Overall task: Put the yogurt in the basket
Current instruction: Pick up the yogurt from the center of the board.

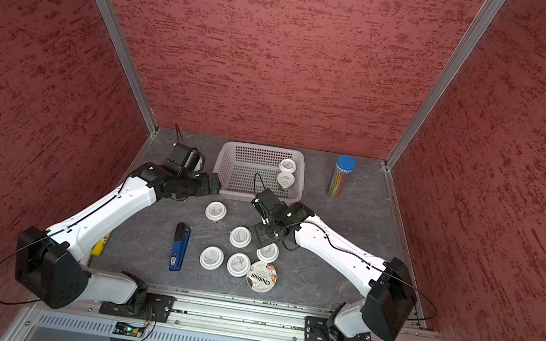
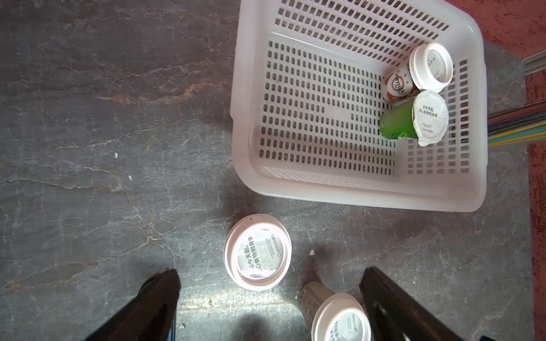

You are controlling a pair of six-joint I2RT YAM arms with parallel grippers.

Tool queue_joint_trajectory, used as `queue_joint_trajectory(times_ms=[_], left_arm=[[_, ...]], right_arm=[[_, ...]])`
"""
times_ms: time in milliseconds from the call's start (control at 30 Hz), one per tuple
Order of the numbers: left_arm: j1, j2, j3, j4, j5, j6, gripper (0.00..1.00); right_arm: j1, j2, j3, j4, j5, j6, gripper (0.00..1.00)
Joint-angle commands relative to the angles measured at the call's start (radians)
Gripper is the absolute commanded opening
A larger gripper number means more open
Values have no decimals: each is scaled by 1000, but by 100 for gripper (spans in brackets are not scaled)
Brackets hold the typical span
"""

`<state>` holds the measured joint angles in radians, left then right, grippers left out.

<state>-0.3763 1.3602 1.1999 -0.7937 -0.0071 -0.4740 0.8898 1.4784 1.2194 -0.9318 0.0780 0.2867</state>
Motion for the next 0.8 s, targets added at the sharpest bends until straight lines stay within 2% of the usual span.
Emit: queue_joint_trajectory(times_ms=[0,200,500,767], left_arm=[[-3,6,-20,0,-6,9,100],[-1,12,-36,4,-8,11,100],[3,4,-46,-2,-24,12,100],[4,8,-45,-4,-24,14,100]], right_arm=[[27,-15,-50,35,-29,70,88],[31,-8,-104,85,-35,85,90],[29,51,-127,120,-52,82,85],[30,62,-138,100,-16,83,81]])
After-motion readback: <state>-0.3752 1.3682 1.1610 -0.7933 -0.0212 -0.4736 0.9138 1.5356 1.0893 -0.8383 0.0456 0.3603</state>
